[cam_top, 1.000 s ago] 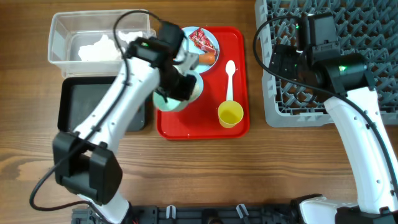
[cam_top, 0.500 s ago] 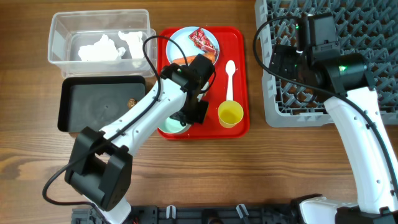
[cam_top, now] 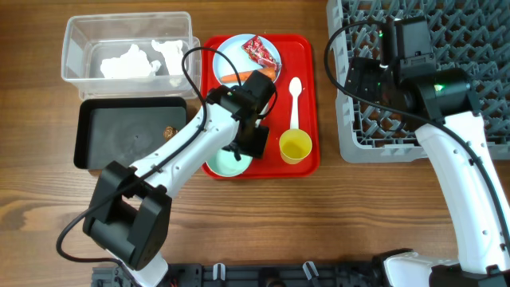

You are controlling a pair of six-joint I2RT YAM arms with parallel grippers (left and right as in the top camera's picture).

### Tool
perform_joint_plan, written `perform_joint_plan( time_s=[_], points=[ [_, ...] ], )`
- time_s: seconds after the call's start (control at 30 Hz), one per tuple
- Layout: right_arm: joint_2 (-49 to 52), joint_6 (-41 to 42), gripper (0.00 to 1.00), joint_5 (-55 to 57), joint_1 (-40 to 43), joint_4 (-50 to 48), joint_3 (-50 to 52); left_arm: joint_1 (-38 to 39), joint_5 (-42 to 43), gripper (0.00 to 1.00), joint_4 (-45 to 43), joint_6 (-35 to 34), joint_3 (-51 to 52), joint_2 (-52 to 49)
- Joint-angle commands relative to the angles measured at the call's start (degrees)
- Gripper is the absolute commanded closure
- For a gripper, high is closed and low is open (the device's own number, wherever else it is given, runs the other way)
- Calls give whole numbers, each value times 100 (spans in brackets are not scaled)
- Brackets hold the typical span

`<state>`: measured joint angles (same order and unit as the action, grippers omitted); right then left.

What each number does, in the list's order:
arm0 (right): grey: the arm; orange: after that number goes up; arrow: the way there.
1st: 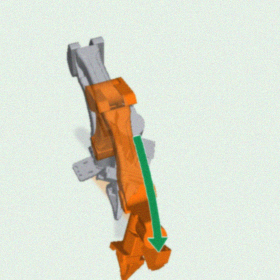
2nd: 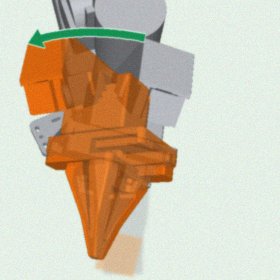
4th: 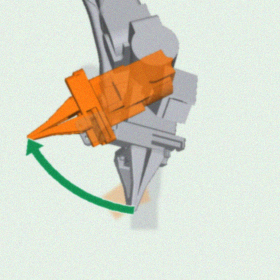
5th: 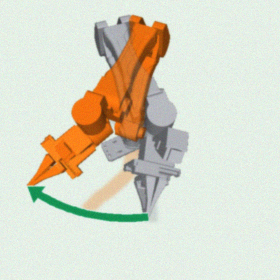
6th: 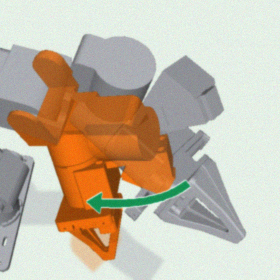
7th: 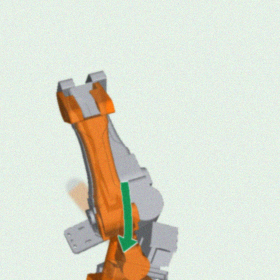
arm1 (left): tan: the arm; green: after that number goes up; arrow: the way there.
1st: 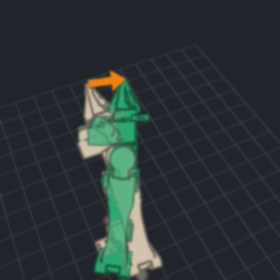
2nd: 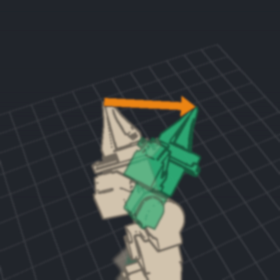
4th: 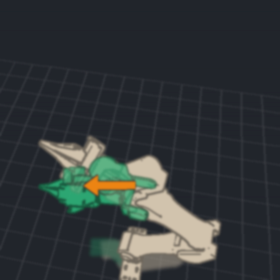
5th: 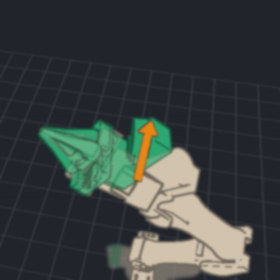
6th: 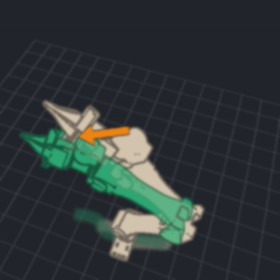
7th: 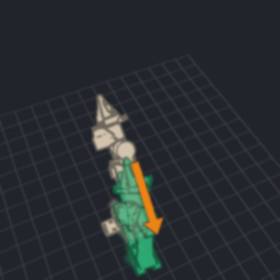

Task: Sort waste into correct bins and load items into the dishwasher rack
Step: 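Set the green bowl back down on the red tray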

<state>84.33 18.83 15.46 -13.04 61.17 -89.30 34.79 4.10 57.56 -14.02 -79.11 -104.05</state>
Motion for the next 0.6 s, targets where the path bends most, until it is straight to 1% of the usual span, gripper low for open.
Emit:
perform_joint_plan(
  time_s=[0.0,0.07,0.13,0.2,0.27,0.3,0.47,0.53,0.57],
  points=[
    [63,20,0,-46,20,-31,-20,20,-273,32,-341,199,-802,-20],
    [63,17,0,-46,20,-13,-20,-28,-507,22,-981,446,-894,-20],
    [63,20,0,-46,20,20,-20,-179,-505,20,-1414,481,-892,-125],
    [63,22,0,-46,20,31,-20,-302,-501,19,-1545,481,-892,-278],
    [63,20,0,-46,20,39,-20,-415,-369,14,-1556,481,-892,-511],
    [63,13,0,-46,20,52,-20,-466,-236,14,-1517,483,-892,-680],
    [63,-81,0,-116,20,11,-20,-424,-225,17,-1617,485,-892,-1239],
    [63,-83,0,-155,20,-13,-20,-415,-225,23,-1641,485,-892,-1360],
    [63,-81,0,-155,20,-9,-20,-415,-225,27,-1641,485,-892,-1401]
  ],
)
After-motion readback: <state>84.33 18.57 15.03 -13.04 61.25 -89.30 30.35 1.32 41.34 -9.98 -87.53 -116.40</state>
